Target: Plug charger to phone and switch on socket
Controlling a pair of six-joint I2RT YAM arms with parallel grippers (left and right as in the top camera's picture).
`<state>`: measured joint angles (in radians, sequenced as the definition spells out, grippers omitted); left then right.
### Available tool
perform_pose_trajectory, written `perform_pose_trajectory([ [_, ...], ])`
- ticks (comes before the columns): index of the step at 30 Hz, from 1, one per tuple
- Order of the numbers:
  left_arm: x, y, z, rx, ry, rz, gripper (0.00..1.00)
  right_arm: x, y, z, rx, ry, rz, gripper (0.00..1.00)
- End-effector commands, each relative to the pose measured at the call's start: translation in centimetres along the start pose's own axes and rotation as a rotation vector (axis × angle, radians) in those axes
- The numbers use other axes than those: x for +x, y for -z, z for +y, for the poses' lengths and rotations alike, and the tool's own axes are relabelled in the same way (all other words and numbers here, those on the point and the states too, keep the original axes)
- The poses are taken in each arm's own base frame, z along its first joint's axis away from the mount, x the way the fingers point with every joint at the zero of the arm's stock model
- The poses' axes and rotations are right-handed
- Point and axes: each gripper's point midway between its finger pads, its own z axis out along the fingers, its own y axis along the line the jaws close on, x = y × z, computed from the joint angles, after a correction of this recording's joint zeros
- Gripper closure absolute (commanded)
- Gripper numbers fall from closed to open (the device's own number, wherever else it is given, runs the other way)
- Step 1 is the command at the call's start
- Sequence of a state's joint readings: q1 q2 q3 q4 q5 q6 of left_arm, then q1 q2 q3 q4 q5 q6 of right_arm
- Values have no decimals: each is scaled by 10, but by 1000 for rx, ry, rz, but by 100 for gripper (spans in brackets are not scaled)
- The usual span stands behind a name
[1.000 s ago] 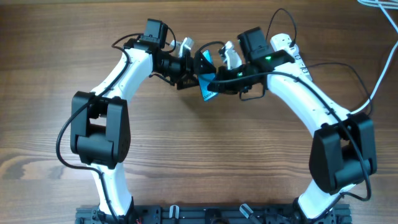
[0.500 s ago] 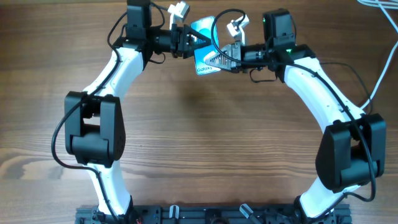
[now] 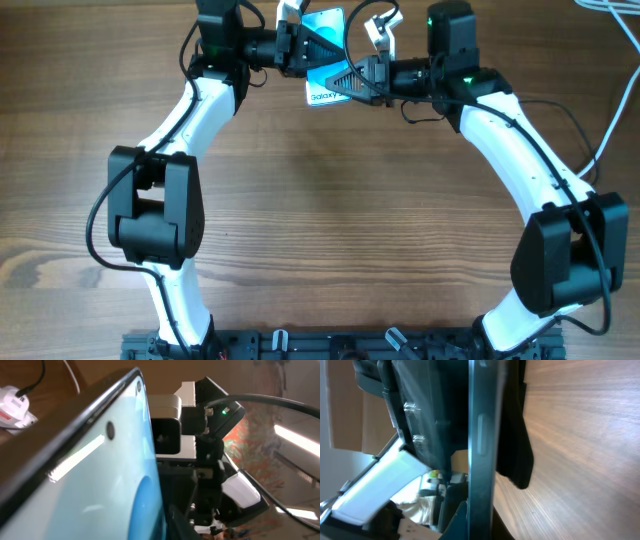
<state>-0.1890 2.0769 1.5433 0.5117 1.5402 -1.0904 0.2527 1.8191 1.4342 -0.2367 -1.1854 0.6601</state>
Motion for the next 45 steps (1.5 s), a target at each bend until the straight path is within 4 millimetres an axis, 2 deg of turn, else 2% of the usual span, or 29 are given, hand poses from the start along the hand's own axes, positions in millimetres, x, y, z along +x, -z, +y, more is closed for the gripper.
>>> perform_pose_trajectory([
  [1,2,-1,-22,14,22,33,94,-5,-1,-10,56,-2,-37,74],
  [5,2,-1,-22,14,22,33,96,-5,0,-10,53,33,-32,32],
  [7,2,-1,-22,14,22,33,96,-1,1,-6,25,65,-10,24],
  [8,2,-1,-22,14,22,34,96,0,2,-4,13,79,-2,24],
  [9,2,-1,-22,14,23,34,96,2,3,-3,5,88,5,31],
  [11,2,-1,-22,14,23,34,96,7,4,-3,-9,67,24,59],
  [13,3,-1,-22,14,23,34,96,10,4,-1,-21,54,38,79],
  [15,3,-1,-22,14,23,35,96,12,4,3,-46,61,50,96],
  [16,3,-1,-22,14,23,35,95,11,4,4,-46,66,48,96],
  [17,3,-1,-22,14,22,35,89,10,4,4,-48,76,44,96],
  [18,3,-1,-22,14,23,35,79,8,4,6,-51,94,38,96],
  [20,2,-1,-22,14,22,34,68,3,4,9,-58,114,26,96],
  [25,2,-1,-22,14,23,33,66,-7,4,11,-49,151,-9,96],
  [27,2,0,-22,13,22,30,61,-8,4,11,-47,158,-15,96],
  [29,-3,5,-20,2,26,1,61,-12,6,10,-39,147,-31,96],
  [31,-13,15,-16,-18,55,-54,65,-14,6,11,-40,134,-35,96],
  [34,-17,21,-20,-21,43,-71,67,-13,5,11,-41,130,-33,96],
  [40,-27,21,-37,-14,-25,-111,67,-9,4,16,-66,64,-8,96],
  [45,-22,11,-41,-1,-24,-81,67,-1,4,23,-112,67,36,96],
])
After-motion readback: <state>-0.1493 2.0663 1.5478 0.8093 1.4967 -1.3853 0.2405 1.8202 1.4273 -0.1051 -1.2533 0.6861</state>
